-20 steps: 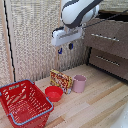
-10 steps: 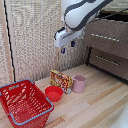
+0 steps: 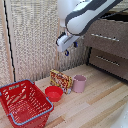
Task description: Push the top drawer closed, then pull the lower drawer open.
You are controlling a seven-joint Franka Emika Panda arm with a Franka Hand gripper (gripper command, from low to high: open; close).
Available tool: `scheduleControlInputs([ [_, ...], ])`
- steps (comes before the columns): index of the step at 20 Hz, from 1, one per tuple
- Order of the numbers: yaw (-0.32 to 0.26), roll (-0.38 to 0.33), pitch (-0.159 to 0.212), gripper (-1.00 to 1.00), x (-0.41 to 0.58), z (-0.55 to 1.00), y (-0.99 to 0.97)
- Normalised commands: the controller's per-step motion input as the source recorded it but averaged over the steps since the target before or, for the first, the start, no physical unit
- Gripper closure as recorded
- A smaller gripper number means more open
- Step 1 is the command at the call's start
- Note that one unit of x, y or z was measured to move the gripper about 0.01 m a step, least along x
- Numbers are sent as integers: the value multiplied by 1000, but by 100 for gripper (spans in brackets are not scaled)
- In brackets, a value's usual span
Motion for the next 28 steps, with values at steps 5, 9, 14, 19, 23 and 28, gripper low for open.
scheduleControlInputs([
  [5,30,-375,0,-100,73,81,187],
  [9,32,-375,0,-100,71,74,191],
  [14,43,-375,0,-100,6,22,155],
  [19,42,-375,0,-100,0,65,162],
  [23,83,-333,0,-100,0,286,65],
  [28,111,-329,-17,-100,0,242,-1],
])
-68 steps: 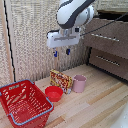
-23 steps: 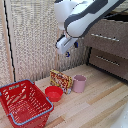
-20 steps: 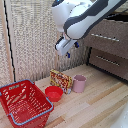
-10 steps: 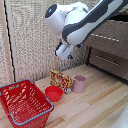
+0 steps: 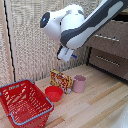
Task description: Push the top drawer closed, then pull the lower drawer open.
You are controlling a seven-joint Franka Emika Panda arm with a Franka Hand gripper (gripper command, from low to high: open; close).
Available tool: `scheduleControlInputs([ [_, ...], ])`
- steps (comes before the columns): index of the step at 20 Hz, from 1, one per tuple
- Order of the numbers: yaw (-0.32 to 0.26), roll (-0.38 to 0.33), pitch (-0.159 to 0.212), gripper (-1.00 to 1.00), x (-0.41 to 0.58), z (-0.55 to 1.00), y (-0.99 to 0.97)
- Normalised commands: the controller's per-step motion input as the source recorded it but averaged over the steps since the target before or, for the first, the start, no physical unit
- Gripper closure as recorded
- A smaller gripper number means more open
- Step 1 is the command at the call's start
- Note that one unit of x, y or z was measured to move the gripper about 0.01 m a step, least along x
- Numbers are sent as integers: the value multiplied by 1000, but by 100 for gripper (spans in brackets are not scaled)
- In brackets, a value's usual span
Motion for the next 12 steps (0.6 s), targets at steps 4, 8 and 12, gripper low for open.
scheduleControlInputs([
  [4,115,-305,-75,-100,7,63,-203],
  [8,106,-262,-113,-100,0,22,-320],
  [12,98,-260,-106,-100,0,18,-344],
])
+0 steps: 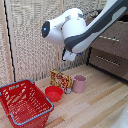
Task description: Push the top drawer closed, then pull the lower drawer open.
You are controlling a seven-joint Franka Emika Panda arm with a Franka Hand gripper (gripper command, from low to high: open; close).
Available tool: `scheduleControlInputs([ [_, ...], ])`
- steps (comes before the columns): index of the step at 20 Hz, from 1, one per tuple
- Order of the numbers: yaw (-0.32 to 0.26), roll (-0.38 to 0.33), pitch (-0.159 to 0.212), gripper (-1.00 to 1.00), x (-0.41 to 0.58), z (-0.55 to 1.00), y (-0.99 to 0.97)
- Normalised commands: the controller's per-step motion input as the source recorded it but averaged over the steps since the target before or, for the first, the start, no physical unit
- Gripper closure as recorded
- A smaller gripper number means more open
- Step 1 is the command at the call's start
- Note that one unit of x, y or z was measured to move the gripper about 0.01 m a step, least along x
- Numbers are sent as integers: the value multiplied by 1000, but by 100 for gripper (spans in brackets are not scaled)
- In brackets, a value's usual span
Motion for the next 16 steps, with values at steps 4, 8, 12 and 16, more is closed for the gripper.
scheduleControlInputs([
  [4,87,-247,-117,-100,0,21,-409],
  [8,84,-228,-136,-100,0,33,-456],
  [12,73,-191,-151,-100,0,117,-529],
  [16,61,-164,-153,-100,0,190,-594],
])
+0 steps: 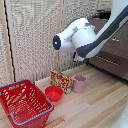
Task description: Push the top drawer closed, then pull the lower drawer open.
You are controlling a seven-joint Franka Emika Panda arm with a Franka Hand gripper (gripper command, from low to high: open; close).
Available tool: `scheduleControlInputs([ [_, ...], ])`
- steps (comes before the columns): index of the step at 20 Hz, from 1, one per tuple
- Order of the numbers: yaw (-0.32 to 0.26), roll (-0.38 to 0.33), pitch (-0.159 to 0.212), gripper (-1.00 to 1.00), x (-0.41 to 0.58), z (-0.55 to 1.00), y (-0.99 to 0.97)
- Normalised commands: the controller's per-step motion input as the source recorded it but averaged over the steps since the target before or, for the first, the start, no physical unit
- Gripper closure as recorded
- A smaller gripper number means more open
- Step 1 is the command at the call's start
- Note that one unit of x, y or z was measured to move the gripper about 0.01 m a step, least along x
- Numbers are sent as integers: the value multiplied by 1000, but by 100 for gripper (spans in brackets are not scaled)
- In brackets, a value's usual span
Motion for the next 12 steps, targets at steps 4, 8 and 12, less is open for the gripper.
scheduleControlInputs([
  [4,60,-136,-137,-100,5,261,-648],
  [8,64,-85,-44,-100,87,241,-673],
  [12,46,-57,0,-100,66,195,-626],
])
